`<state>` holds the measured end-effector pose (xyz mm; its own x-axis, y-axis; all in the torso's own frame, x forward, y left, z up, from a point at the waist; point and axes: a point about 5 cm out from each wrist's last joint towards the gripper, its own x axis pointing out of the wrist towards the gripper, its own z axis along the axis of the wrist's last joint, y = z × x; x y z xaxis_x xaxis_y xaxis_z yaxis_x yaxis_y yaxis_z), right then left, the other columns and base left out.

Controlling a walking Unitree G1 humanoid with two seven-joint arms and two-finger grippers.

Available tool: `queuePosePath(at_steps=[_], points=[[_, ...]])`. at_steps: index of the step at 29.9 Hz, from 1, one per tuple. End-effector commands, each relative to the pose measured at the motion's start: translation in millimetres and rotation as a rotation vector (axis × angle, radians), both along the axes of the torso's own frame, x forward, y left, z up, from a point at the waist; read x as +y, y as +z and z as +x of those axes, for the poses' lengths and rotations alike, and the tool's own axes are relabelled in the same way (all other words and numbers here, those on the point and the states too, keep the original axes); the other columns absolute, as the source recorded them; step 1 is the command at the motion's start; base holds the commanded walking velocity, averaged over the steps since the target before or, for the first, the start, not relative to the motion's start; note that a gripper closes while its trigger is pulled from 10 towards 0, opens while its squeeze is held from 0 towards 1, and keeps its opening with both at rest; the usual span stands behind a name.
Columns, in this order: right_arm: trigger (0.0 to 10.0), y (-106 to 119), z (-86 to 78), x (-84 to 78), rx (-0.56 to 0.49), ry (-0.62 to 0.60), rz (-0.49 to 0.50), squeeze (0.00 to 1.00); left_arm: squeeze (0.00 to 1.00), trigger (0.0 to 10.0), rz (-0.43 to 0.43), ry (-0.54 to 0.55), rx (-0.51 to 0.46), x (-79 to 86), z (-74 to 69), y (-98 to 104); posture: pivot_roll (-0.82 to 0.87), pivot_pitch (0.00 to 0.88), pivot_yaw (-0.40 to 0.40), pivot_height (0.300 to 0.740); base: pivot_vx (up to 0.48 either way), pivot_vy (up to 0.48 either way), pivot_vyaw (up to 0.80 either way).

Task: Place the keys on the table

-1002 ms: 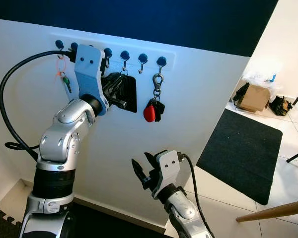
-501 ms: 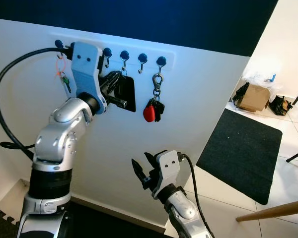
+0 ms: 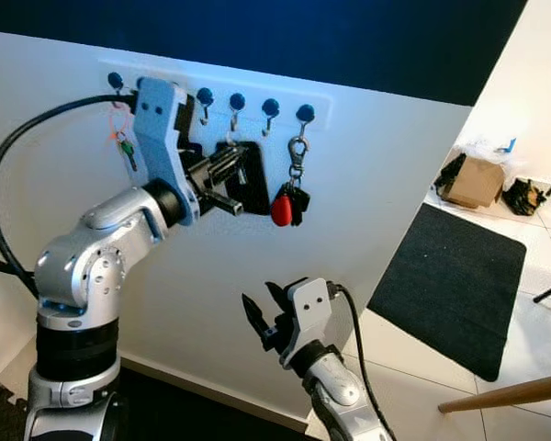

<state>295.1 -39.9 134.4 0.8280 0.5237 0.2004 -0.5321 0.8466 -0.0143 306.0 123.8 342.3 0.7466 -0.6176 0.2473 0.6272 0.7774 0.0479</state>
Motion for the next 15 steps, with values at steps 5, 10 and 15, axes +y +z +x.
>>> queuePosePath(at_steps=[5, 10, 15], points=[[10.0, -3, -1.9, 2.6, 0.019, 0.003, 0.016, 0.0, 0.0, 10.0, -0.036, 0.079, 0.041, -1.9, 14.5, 6, 0.25, 0.177, -0.036, 0.74, 0.0, 0.0, 0.0], [10.0, -3, -2.1, 2.8, 0.018, 0.0, 0.017, 0.0, 0.0, 10.0, -0.061, 0.129, 0.032, 3.9, 18.4, 11, 0.25, 0.175, -0.032, 0.74, 0.0, 0.0, 0.0], [10.0, -4, -3.2, 1.7, 0.019, -0.004, 0.016, 0.0, 0.0, 10.0, -0.021, 0.154, -0.012, 13.7, 10.6, 11, 0.25, 0.175, -0.03, 0.74, 0.0, 0.0, 0.0]])
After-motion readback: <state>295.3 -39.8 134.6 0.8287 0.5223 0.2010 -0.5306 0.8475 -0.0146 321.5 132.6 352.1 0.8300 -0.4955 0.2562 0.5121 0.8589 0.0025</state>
